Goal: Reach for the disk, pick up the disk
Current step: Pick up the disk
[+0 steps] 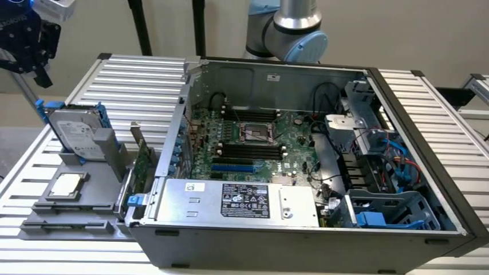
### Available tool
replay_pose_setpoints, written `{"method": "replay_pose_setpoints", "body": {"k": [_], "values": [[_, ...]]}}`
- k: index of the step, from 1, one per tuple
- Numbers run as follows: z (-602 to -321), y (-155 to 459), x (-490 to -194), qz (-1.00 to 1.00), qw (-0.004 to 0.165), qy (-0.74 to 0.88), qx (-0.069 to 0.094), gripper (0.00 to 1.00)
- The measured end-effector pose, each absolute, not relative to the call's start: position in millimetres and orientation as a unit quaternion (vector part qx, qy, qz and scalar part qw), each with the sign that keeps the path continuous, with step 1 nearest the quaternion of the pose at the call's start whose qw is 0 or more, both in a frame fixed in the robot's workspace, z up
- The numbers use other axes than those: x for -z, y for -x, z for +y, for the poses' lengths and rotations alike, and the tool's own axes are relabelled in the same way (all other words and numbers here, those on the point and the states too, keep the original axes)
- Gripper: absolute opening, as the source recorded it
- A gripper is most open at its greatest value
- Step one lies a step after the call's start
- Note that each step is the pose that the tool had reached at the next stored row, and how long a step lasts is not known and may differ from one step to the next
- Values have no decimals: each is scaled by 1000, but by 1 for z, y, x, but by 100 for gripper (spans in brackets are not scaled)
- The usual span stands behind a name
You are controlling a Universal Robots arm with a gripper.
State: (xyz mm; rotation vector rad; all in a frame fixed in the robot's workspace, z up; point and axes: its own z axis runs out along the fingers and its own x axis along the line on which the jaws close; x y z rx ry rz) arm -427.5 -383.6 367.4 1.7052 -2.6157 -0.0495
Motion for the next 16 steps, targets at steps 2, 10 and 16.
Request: {"method": "replay_pose_setpoints", "body": {"k": [2, 10, 16], "values": [[-384, 427, -367, -828, 10, -561, 16, 11], [-384, 427, -367, -785, 11, -620, 15, 11], [-384, 427, -367, -754, 11, -657, 14, 11]]}}
